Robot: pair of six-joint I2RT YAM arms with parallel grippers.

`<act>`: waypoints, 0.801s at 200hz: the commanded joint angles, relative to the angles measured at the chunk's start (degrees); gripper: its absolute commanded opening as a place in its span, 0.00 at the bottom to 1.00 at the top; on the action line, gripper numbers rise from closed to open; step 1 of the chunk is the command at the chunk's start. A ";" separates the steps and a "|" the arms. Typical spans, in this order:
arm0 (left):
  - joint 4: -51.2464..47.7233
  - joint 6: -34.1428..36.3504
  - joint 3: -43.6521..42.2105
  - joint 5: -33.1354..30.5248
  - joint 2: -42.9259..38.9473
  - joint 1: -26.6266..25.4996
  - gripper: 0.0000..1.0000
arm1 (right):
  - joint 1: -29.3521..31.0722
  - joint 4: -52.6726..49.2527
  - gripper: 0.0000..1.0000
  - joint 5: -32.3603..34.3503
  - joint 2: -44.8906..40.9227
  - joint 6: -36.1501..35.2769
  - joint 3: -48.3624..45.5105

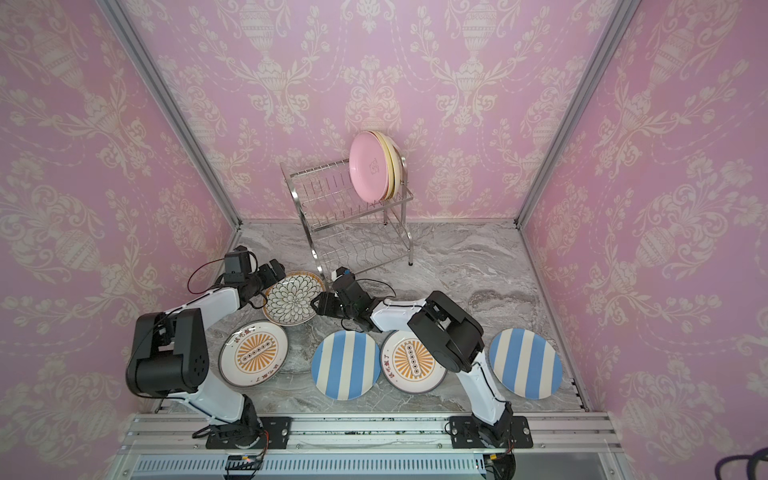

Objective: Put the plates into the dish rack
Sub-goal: 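Lower the right gripper onto the flower plate's rim beside the rack leg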

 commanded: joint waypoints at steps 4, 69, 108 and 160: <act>1.35 -0.02 0.52 2.52 1.70 0.47 0.99 | 0.46 -1.69 0.59 1.16 2.15 0.28 2.82; 2.59 0.37 0.92 3.62 3.66 0.47 0.99 | 0.36 -1.88 0.59 1.59 6.47 1.57 6.06; 5.43 -0.56 0.58 5.93 4.77 0.47 0.99 | 0.20 -1.88 0.59 1.82 8.39 2.38 7.95; 6.48 -0.45 0.94 7.93 5.43 0.47 0.99 | -0.15 -2.14 0.56 3.04 9.48 3.68 9.08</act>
